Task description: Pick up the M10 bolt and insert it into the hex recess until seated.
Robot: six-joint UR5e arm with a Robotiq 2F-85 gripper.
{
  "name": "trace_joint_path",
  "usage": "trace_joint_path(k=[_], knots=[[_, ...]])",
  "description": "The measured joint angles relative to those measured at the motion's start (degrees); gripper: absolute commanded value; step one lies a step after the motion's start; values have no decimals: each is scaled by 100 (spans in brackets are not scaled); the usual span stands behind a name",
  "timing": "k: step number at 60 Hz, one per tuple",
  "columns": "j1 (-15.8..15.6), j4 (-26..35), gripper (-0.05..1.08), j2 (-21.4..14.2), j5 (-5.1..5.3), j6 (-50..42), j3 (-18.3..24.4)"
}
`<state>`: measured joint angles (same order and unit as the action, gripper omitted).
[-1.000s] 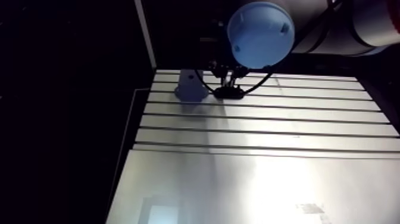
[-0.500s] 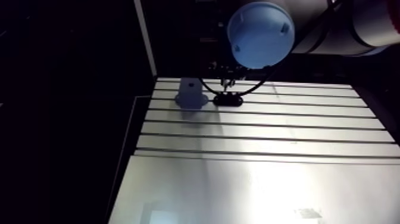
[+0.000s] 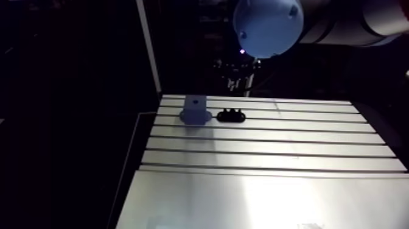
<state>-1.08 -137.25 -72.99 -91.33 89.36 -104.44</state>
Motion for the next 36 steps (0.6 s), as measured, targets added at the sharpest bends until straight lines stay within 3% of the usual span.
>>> trace_joint_path(k=[18,36], knots=[[-103,811,84,-337,32,165,470],[-429,2682,84,-257,37,464,1557]])
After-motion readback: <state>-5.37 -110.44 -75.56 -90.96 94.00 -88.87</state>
